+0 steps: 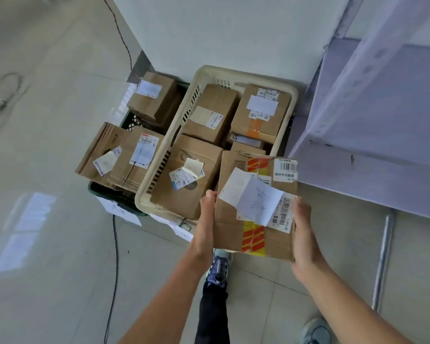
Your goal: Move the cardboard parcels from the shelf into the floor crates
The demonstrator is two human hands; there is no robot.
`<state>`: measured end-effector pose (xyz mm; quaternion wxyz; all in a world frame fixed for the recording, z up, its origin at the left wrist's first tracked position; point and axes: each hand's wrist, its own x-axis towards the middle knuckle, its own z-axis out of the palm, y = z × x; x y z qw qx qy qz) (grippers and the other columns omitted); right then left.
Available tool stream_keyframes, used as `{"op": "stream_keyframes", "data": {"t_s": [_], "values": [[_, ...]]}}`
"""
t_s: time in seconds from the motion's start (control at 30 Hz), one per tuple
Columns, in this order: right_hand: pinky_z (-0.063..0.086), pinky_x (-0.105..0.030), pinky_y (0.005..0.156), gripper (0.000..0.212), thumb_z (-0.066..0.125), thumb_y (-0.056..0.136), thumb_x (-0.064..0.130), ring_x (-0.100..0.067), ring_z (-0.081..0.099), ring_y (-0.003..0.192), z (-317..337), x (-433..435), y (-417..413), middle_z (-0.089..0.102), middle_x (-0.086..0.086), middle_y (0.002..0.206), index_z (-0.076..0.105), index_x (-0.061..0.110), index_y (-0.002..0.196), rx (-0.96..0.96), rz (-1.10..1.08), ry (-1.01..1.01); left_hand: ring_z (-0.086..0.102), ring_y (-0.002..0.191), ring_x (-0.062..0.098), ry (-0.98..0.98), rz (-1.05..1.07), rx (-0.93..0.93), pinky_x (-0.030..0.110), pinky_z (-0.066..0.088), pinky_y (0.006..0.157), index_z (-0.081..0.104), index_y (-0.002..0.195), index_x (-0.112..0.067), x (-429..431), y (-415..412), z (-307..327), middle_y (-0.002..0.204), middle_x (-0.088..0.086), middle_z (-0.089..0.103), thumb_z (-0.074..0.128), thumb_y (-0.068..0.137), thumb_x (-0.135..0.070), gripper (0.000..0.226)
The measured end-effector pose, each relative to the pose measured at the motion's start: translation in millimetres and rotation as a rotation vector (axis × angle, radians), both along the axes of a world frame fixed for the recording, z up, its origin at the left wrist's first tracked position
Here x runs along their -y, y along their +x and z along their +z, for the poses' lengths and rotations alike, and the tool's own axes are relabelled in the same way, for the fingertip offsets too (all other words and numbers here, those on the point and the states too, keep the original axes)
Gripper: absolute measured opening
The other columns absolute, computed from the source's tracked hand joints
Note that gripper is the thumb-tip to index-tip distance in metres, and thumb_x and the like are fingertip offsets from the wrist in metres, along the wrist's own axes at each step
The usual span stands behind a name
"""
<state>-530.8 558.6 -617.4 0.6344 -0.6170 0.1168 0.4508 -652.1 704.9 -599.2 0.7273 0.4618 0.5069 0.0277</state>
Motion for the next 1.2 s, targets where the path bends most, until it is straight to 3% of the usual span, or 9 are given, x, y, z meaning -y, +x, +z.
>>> {"op": "stream_keyframes", "data": {"t_s": [0.1,0.3,0.43,0.63,0.7,0.9,1.03,1.13,1.2], "values": [[0.053,-0.057,0.108,0.081,0.045,0.085,0.077,-0.027,0.067,0.126,-15,-55,3,0.069,-0.008,0.137,0.048,0.028,0.15,0.018,-0.019,0.008,0.077,0.117,0.02,0.001,-0.062,0.045,0.043,0.063,0.101,0.075,0.118,-0.053,-58,8,-16,0.125,-0.005,0.08,0.024,0.107,-0.075,0.056],[0.034,-0.054,0.125,0.072,0.04,0.096,0.079,-0.019,0.051,0.146,-56,-126,24,0.057,0.005,0.156,0.048,0.04,0.156,0.009,-0.109,-0.083,0.08,0.108,0.02,-0.084,-0.184,0.052,0.037,0.064,0.085,0.079,0.116,-0.048,-139,53,-59,0.121,0.0,0.082,0.022,0.109,-0.073,0.062],[0.049,-0.047,0.114,0.059,0.037,0.103,0.073,-0.017,0.064,0.132,-82,-143,42,0.071,0.007,0.138,0.06,0.039,0.146,-0.014,-0.187,-0.154,0.077,0.116,0.014,-0.082,-0.3,-0.034,0.034,0.056,0.097,0.068,0.142,-0.04,-163,81,-87,0.127,-0.006,0.08,0.022,0.105,-0.078,0.07],[0.049,-0.048,0.114,0.056,0.031,0.105,0.07,-0.013,0.071,0.12,-104,-150,59,0.077,0.009,0.126,0.065,0.04,0.138,-0.04,-0.212,-0.206,0.066,0.134,0.029,-0.148,-0.36,-0.089,0.056,0.046,0.118,0.063,0.148,-0.037,-166,95,-114,0.138,0.001,0.075,0.024,0.102,-0.082,0.075],[0.047,-0.049,0.116,0.057,0.03,0.105,0.071,-0.013,0.069,0.122,-108,-152,64,0.076,0.008,0.129,0.064,0.041,0.139,-0.039,-0.188,-0.214,0.066,0.134,0.03,-0.156,-0.354,-0.1,0.06,0.043,0.12,0.064,0.147,-0.038,-168,101,-119,0.139,0.002,0.074,0.025,0.101,-0.082,0.074],[0.033,-0.053,0.125,0.076,0.039,0.088,0.084,-0.019,0.056,0.139,-116,-162,82,0.064,0.006,0.146,0.057,0.039,0.148,-0.01,-0.182,-0.245,0.071,0.126,0.012,-0.108,-0.365,-0.094,0.043,0.047,0.115,0.066,0.144,-0.041,-176,123,-128,0.133,-0.01,0.077,0.027,0.101,-0.083,0.072],[0.027,-0.05,0.129,0.089,0.038,0.087,0.081,-0.015,0.038,0.154,-115,-162,84,0.043,0.006,0.167,0.038,0.034,0.163,0.044,-0.137,-0.223,0.066,0.133,0.018,-0.091,-0.4,-0.127,0.052,0.038,0.125,0.064,0.147,-0.042,-180,124,-128,0.138,-0.007,0.075,0.03,0.092,-0.089,0.08],[0.037,-0.043,0.123,0.082,0.035,0.092,0.076,-0.009,0.049,0.146,-110,-157,85,0.053,0.008,0.159,0.042,0.033,0.161,0.083,-0.107,-0.194,0.063,0.135,0.016,-0.106,-0.424,-0.124,0.051,0.034,0.127,0.062,0.148,-0.042,-181,120,-120,0.14,-0.007,0.073,0.028,0.095,-0.089,0.078],[0.046,-0.025,0.105,0.071,0.03,0.099,0.074,0.006,0.063,0.125,-101,-154,85,0.066,0.017,0.14,0.05,0.034,0.155,0.113,-0.094,-0.183,0.06,0.13,0.006,-0.097,-0.424,-0.118,0.047,0.028,0.128,0.062,0.142,-0.048,-182,118,-111,0.135,-0.015,0.07,0.026,0.101,-0.084,0.065]]}}
